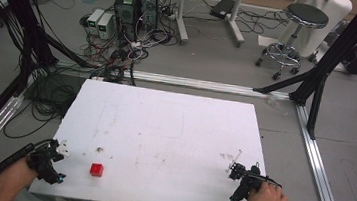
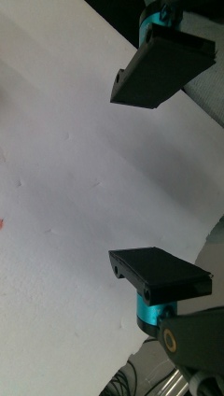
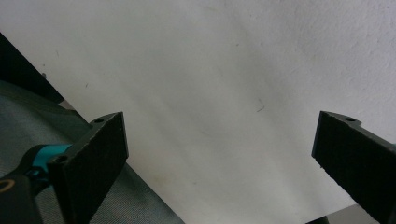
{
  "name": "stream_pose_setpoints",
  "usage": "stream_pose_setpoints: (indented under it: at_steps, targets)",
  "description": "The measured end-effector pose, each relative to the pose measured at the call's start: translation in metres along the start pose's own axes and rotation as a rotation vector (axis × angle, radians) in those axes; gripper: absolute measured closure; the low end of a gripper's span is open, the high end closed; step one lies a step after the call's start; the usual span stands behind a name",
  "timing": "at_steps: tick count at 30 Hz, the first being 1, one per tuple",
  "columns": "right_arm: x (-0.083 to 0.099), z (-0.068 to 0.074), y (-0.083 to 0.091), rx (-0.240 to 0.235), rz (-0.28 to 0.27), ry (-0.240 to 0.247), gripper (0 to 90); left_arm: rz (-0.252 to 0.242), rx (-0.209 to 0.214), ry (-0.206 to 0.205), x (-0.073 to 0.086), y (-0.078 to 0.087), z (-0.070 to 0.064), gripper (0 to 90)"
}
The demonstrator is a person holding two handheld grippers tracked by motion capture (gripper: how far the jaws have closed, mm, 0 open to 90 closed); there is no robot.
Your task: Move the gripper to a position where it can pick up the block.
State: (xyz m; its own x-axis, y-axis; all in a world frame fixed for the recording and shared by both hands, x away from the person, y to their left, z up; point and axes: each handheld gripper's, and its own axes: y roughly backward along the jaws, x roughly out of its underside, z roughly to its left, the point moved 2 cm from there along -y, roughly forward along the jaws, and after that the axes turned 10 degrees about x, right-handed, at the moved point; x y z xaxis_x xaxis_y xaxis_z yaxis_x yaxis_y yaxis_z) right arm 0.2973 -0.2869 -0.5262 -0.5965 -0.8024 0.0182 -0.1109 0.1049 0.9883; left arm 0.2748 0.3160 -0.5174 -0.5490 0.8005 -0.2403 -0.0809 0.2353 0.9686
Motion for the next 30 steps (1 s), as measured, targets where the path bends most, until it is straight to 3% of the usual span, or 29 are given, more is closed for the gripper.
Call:
stream_pose_setpoints:
  at_steps: [14, 30]
  targets:
    - [-0.0012, 0.0007, -0.0004, -0.003, -0.002, 0.006, 2.8, -0.001, -0.001, -0.003, -0.0013, 0.0000, -0.0012, 20.9]
    - [-0.0011, 0.0012, 0.0002, -0.005, -0.007, 0.005, 2.8, 0.017, 0.005, -0.040, -0.0041, 0.0004, -0.0021, 20.9]
